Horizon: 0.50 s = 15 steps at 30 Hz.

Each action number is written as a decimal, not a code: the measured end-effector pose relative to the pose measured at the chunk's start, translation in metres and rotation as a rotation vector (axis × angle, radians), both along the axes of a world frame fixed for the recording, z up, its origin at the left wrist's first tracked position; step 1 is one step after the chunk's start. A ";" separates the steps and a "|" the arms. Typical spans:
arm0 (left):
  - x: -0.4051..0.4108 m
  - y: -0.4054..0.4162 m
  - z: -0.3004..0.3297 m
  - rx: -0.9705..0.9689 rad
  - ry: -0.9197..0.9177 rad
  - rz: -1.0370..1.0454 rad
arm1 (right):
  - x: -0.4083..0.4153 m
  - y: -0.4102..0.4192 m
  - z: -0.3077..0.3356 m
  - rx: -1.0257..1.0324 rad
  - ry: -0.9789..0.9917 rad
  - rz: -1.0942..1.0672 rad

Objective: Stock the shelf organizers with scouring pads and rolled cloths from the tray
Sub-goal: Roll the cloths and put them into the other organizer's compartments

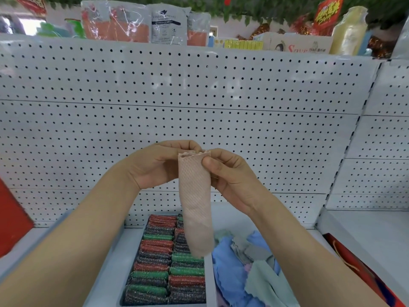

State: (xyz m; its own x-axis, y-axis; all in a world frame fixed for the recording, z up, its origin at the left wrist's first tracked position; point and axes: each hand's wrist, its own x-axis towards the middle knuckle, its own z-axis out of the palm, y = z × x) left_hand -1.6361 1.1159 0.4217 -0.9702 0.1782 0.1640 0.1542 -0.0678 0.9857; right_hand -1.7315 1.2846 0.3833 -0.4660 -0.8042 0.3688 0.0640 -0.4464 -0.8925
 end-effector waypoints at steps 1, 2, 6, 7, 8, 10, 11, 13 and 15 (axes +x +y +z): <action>0.000 -0.001 -0.001 0.012 -0.016 -0.030 | 0.000 0.001 0.000 -0.003 0.004 0.008; 0.001 -0.002 -0.002 0.022 -0.027 -0.058 | 0.000 0.001 0.000 0.000 0.005 0.014; 0.001 -0.004 -0.003 0.049 -0.042 -0.073 | 0.000 0.000 0.000 0.022 -0.012 0.015; -0.001 -0.003 -0.004 0.054 -0.038 -0.021 | 0.000 -0.001 0.000 0.018 -0.023 -0.009; -0.003 -0.002 -0.005 0.055 -0.023 0.062 | -0.001 -0.003 -0.001 0.010 -0.036 -0.045; -0.006 0.000 -0.006 0.044 -0.013 0.256 | -0.004 -0.005 -0.002 -0.004 -0.051 -0.134; -0.006 0.001 -0.005 0.025 -0.029 0.323 | -0.006 -0.006 -0.003 -0.004 -0.049 -0.176; -0.002 0.005 -0.002 -0.134 -0.064 0.375 | -0.009 -0.007 -0.005 0.002 -0.035 -0.248; 0.000 0.011 0.001 -0.369 -0.053 0.400 | -0.010 -0.007 -0.005 0.000 -0.025 -0.282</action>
State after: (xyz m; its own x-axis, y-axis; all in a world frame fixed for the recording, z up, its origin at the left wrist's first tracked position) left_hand -1.6363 1.1273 0.4231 -0.9792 -0.1703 0.1100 0.0469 0.3375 0.9401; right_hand -1.7415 1.2777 0.3781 -0.6801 -0.6416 0.3547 -0.0411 -0.4496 -0.8923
